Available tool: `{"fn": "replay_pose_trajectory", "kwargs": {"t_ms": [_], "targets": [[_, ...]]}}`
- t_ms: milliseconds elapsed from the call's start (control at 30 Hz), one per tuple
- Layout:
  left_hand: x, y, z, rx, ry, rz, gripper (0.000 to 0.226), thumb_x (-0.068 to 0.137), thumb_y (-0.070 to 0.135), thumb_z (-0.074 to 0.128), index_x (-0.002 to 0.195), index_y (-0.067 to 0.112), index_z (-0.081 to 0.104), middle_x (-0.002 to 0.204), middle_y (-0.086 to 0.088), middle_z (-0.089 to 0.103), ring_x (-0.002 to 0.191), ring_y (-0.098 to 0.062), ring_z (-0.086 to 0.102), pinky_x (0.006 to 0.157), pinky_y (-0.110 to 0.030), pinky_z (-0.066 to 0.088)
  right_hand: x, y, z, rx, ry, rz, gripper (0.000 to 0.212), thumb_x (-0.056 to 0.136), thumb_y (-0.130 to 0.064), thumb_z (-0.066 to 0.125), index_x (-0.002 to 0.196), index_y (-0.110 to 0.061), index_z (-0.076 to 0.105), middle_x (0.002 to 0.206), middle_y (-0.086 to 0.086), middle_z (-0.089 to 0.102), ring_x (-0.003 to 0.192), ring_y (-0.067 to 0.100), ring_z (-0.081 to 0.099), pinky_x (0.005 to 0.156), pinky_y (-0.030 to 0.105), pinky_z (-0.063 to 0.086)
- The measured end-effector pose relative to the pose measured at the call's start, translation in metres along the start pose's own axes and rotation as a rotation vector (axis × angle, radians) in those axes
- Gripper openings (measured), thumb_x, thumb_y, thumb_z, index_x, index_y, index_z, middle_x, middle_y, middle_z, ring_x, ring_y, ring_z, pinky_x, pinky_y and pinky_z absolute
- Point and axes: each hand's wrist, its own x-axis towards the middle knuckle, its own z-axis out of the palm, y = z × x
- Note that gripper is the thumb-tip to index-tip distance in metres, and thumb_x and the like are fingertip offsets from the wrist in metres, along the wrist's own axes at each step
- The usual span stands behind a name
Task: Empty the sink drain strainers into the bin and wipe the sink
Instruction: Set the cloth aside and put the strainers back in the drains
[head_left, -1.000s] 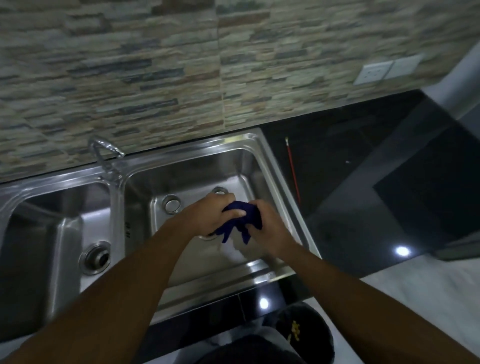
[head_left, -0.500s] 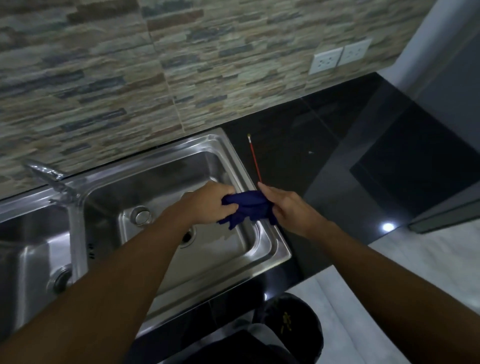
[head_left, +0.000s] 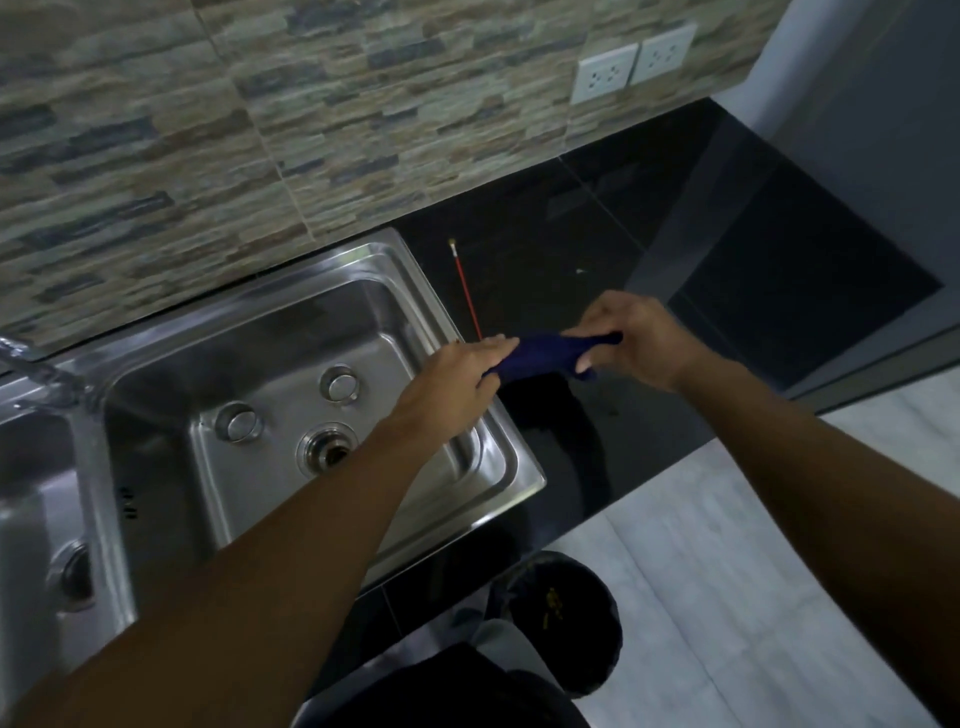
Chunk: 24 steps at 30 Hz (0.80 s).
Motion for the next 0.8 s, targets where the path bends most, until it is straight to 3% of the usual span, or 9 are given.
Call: {"fn": "replay_pose_trajectory", "kwargs": {"t_ms": [100,200,267,367,500,633,800], "targets": [[-0.014,-0.001,0.033,0.05,-0.189,0.023,0.056,0.094,0.006,0.053,0.149,0.018,0.047,0.156,-0.004,0.046,0.147,-0.016,0.039,0.125,-0.026,0.021,-0.018,0.019,0.019,-0.132,-0.177,0.081,0.043,0.083,-0.028,0.079,0.124,-0.023,0.071,0.133,0.004,0.057,0.126,0.021,0.048,0.107,0.035,0.037],[-0.039,-0.007,0.067,0.143,-0.346,0.013,0.055,0.099,0.027,0.053,0.152,0.018,0.042,0.16,-0.004,0.039,0.151,-0.017,0.029,0.126,-0.031,0.018,-0.044,0.023,0.052,-0.332,-0.431,0.222,0.052,0.086,-0.05,0.066,0.136,-0.035,0.059,0.152,-0.005,0.038,0.14,0.022,0.03,0.113,0.043,0.024],[-0.048,-0.01,0.081,0.166,-0.32,-0.004,0.054,0.102,0.032,0.048,0.153,0.015,0.041,0.162,-0.005,0.035,0.152,-0.017,0.027,0.126,-0.03,0.015,-0.055,0.016,0.072,-0.31,-0.324,0.257,0.063,0.087,-0.057,0.057,0.145,-0.034,0.047,0.158,-0.004,0.03,0.143,0.023,0.027,0.114,0.042,0.023],[-0.048,-0.01,0.095,0.262,-0.275,-0.005,0.055,0.106,0.031,0.039,0.157,0.012,0.03,0.167,-0.007,0.021,0.155,-0.019,0.016,0.128,-0.033,0.007,-0.054,-0.002,0.105,-0.288,-0.139,0.252,0.07,0.096,-0.051,0.048,0.157,-0.023,0.027,0.166,0.004,0.019,0.153,0.024,0.018,0.122,0.04,0.014],[-0.049,-0.012,0.109,0.412,-0.333,-0.034,0.062,0.108,0.037,0.029,0.161,0.013,0.007,0.17,-0.006,0.002,0.157,-0.019,0.0,0.127,-0.037,0.0,-0.057,-0.012,0.147,-0.351,-0.158,0.326,0.072,0.105,-0.055,0.023,0.161,-0.016,0.0,0.168,0.005,-0.009,0.155,0.023,-0.008,0.123,0.039,-0.007],[-0.048,-0.015,0.117,0.472,-0.351,-0.046,0.065,0.107,0.04,0.027,0.161,0.014,0.0,0.17,-0.004,-0.004,0.157,-0.02,-0.002,0.128,-0.042,0.001,-0.06,0.004,0.152,-0.382,-0.134,0.297,0.072,0.104,-0.058,0.016,0.16,-0.018,-0.004,0.165,0.001,-0.017,0.153,0.02,-0.015,0.123,0.039,-0.009],[-0.04,-0.018,0.109,0.418,-0.365,-0.017,0.064,0.107,0.038,0.028,0.161,0.015,0.004,0.17,-0.002,0.0,0.157,-0.017,0.0,0.127,-0.04,0.001,-0.053,0.005,0.152,-0.35,-0.146,0.312,0.071,0.104,-0.055,0.018,0.16,-0.018,-0.006,0.166,0.002,-0.017,0.153,0.02,-0.017,0.123,0.04,-0.011]]}}
